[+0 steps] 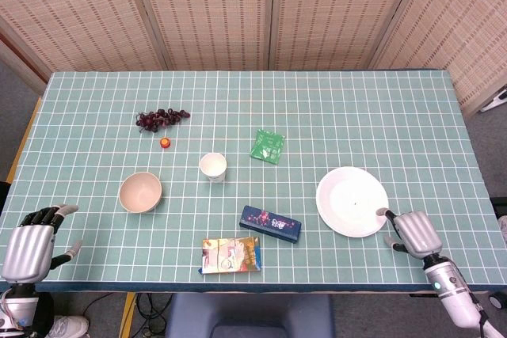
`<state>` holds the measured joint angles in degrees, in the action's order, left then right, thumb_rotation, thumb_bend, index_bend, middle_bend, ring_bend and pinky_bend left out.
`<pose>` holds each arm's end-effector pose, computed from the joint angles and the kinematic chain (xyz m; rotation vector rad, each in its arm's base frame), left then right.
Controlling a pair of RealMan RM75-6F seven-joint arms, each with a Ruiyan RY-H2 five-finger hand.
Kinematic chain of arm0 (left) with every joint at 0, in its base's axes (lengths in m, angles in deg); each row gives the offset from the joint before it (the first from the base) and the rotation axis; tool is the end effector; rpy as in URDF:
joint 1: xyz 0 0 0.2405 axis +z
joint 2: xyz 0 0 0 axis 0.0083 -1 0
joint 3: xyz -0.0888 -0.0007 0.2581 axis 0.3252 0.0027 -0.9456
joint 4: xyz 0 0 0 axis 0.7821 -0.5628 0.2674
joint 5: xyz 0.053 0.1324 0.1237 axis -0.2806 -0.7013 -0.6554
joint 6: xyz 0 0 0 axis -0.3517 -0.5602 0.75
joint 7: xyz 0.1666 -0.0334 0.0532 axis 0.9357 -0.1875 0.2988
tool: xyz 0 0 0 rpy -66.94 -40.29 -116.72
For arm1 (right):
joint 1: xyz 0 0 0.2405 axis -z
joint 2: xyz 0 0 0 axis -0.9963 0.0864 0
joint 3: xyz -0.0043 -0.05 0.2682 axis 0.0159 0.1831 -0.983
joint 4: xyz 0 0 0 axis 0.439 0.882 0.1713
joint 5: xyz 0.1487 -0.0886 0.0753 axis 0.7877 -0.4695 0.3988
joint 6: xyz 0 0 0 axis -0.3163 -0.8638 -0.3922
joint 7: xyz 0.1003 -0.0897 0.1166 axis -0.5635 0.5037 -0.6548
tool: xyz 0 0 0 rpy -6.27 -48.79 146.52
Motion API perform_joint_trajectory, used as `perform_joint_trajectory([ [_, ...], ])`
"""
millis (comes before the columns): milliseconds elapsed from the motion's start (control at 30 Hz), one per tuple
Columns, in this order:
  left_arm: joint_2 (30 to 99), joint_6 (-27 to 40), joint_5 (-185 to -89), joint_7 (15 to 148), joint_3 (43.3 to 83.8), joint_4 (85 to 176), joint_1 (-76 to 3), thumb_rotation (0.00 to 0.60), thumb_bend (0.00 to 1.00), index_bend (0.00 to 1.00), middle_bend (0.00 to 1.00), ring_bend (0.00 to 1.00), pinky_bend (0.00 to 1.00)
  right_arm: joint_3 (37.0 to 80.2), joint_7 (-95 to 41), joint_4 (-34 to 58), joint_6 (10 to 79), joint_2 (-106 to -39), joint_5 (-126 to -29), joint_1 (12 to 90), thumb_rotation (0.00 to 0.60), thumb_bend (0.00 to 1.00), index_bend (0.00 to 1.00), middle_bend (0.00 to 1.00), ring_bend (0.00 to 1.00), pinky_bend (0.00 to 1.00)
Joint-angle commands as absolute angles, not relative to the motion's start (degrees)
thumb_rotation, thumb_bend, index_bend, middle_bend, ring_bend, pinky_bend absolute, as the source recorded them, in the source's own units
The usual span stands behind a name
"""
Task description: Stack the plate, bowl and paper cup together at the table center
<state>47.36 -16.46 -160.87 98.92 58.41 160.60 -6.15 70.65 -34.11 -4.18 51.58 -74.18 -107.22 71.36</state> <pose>-0.2804 0.2163 0.1691 -1.3994 -0.8019 -0.8526 -0.3645 -0.2551 0.0594 1.7364 -0.9064 0.7402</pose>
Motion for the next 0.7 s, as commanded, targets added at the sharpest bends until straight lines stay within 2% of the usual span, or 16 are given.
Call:
perform_joint_trajectory([
  [33, 47.40, -16.41, -160.93, 99.07, 58.42, 160.64, -6.18, 0.600, 0.22, 0.29, 0.32, 0.30, 0.32, 70.74, -34.46, -4.98, 51.29, -74.77, -107.11, 71.00, 0.600, 0.23, 0.32, 0.80, 0.89, 1.00],
  [700, 47.81, -16.22, -160.47, 99.80, 58.79, 160.16, -6.29, 0.600, 0.22, 0.29, 0.32, 0.30, 0.32, 70.49, -36.91, -8.87, 48.46, -77.92, -105.92, 68.02, 0.600, 0.23, 0.32, 0.80, 0.89, 1.00],
])
